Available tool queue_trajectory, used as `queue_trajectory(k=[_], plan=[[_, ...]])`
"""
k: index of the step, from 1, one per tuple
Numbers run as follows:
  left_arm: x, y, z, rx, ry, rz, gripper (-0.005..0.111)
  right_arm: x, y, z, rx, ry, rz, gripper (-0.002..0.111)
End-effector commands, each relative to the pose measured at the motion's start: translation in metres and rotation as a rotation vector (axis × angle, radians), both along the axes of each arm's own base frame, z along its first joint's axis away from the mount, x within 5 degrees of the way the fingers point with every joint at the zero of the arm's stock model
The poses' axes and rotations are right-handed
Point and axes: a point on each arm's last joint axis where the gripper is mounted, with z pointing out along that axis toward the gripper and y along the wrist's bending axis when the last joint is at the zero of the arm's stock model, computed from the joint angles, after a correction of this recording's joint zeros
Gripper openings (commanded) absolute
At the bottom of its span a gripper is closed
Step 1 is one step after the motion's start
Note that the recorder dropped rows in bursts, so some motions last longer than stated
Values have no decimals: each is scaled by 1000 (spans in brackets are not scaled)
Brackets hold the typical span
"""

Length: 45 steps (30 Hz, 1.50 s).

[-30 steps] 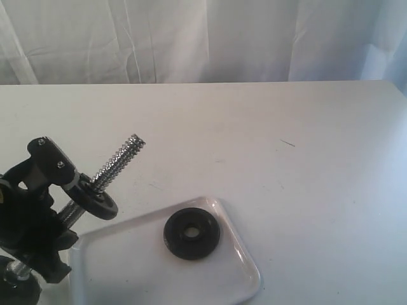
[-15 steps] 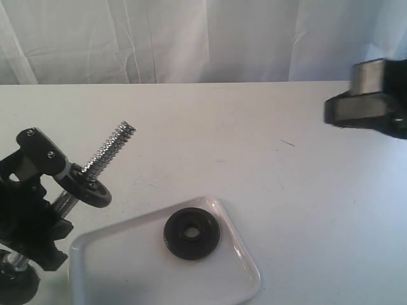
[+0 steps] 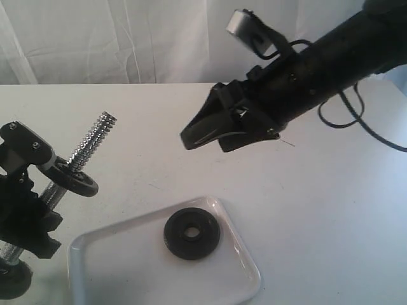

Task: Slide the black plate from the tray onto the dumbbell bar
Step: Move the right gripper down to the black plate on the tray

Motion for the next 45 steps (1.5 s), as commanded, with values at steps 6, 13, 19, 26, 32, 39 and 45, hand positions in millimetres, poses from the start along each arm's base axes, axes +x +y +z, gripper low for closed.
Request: queue_trajectory(k=[6, 13, 19, 26, 32, 39, 45], plan=[[10, -3, 28, -91, -190, 33, 0, 1, 42, 24, 37, -105, 112, 89], [10, -3, 28, -91, -190, 33, 0, 5, 48, 25, -310, -280, 52, 89], [11, -4, 28, -93, -196, 33, 0, -5, 66, 19, -303, -246, 99, 89], [11, -4, 28, -94, -194, 35, 0, 2, 84, -15, -382, -235, 142, 89], [11, -4, 28, -94, -194, 35, 0, 4, 101, -56, -485, -203, 227, 89], [11, -4, 28, -94, -193, 34, 0, 12, 107, -67, -475, -244, 197, 89], [11, -4, 28, -93, -190, 34, 0, 10, 106, -57, -457, -217, 135, 89]])
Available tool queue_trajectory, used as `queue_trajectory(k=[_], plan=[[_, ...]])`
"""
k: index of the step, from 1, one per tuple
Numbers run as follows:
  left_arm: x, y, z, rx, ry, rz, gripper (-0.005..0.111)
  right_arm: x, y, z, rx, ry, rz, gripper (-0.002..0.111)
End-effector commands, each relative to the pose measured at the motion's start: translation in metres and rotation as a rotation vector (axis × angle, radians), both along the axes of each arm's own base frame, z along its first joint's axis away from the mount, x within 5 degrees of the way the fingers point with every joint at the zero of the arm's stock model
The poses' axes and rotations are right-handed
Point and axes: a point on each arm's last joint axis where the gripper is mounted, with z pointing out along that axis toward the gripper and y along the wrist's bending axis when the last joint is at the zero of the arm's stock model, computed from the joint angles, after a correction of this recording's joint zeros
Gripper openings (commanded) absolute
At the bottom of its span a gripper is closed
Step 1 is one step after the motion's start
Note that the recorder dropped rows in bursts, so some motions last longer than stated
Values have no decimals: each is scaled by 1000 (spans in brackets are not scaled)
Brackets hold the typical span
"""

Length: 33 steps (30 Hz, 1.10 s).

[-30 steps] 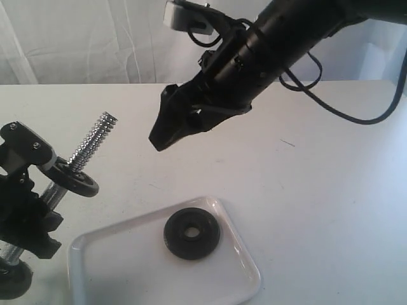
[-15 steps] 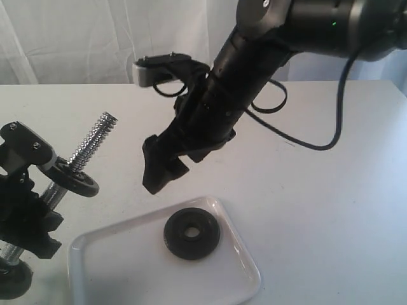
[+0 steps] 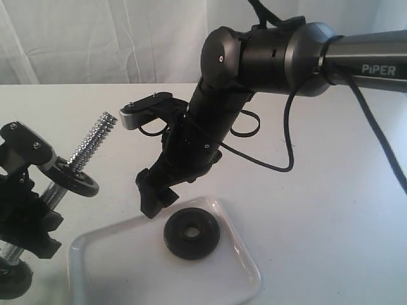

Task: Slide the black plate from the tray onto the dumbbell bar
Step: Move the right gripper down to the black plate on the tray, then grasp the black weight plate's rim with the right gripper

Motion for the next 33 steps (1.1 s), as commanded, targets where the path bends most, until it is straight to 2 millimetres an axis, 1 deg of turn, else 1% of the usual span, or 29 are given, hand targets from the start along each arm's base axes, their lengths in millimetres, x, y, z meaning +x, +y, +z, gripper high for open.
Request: queue_trajectory(k=[1, 3, 6, 8, 13, 15, 19, 22, 33], plan=[[11, -4, 28, -93, -190, 34, 0, -1, -1, 10, 22, 11, -65, 89], [11, -4, 28, -93, -190, 34, 0, -1, -1, 9, 18, 12, -65, 92], [11, -4, 28, -93, -190, 34, 0, 0, -1, 7, 6, 18, -61, 100], [11, -4, 28, -93, -190, 34, 0, 0, -1, 7, 6, 18, -61, 103], [11, -4, 28, -96, -189, 38, 0, -1, -1, 4, -4, 32, -57, 104], [11, -4, 28, -101, -187, 44, 0, 1, -2, -4, -36, 42, -54, 104], [11, -4, 28, -107, -186, 51, 0, 5, -1, -29, -106, 90, -63, 104], [11, -4, 28, -107, -186, 51, 0, 8, -1, -44, -147, 99, -53, 104], [11, -4, 28, -108, -188, 52, 0, 13, -1, -65, -194, 93, -44, 104]])
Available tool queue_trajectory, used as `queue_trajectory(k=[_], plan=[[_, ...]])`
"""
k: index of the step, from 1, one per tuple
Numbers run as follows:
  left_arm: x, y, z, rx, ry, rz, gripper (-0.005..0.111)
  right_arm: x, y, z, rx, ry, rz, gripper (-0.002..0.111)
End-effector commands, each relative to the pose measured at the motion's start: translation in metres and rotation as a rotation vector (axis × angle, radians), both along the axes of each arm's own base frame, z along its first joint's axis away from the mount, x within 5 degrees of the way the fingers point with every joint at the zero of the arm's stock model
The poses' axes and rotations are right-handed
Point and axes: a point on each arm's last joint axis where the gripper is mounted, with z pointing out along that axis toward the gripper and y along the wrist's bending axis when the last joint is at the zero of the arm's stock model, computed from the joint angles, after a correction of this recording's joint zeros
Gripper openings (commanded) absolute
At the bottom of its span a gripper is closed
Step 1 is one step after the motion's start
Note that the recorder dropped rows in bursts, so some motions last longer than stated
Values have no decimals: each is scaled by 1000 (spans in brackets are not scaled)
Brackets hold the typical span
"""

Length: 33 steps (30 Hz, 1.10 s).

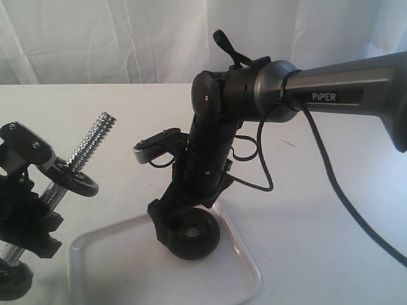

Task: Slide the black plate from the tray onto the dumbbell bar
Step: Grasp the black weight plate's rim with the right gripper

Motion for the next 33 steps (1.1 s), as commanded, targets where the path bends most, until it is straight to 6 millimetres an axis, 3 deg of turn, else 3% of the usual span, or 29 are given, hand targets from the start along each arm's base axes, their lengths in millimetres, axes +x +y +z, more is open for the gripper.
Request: queue_trajectory(k=[1, 11, 25, 33], plan=[[11, -4, 28, -97, -195, 38, 0, 4, -2, -9, -40, -14, 18, 104], [11, -4, 28, -97, -197, 38, 0, 5, 0, -14, -45, -17, -6, 104], [12, -4, 29, -100, -205, 39, 0, -8, 18, -25, -83, -56, 68, 104], [11, -4, 29, -101, -199, 41, 0, -5, 15, -27, -138, -88, 53, 104]])
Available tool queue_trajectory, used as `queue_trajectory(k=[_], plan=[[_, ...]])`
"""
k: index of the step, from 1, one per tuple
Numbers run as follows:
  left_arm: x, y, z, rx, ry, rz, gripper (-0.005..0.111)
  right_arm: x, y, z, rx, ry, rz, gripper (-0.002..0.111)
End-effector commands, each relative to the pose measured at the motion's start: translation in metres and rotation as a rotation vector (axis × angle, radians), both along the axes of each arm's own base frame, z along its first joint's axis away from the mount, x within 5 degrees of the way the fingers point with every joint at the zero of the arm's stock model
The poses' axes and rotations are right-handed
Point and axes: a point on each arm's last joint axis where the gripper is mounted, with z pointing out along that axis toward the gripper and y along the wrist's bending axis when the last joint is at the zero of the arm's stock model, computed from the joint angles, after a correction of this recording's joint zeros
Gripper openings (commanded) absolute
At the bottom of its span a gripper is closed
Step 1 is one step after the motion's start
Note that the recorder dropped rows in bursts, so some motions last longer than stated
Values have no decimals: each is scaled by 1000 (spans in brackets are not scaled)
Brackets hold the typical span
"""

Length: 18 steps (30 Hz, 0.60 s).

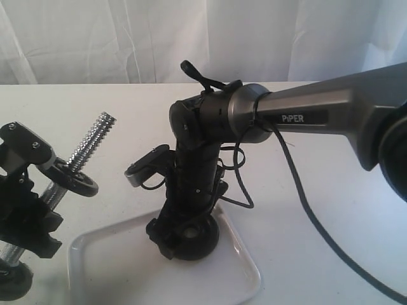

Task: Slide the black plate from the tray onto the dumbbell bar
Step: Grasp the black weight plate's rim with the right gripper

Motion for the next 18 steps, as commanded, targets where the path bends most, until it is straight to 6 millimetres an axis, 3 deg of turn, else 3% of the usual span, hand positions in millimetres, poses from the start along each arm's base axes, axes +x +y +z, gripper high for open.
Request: queue_trajectory(k=[1, 18], plan=[[12, -4, 29, -100, -202, 40, 0, 3, -1, -3, -25, -15, 0, 104], [11, -4, 29, -100, -200, 39, 0, 1, -4, -29, -106, 51, -23, 104]])
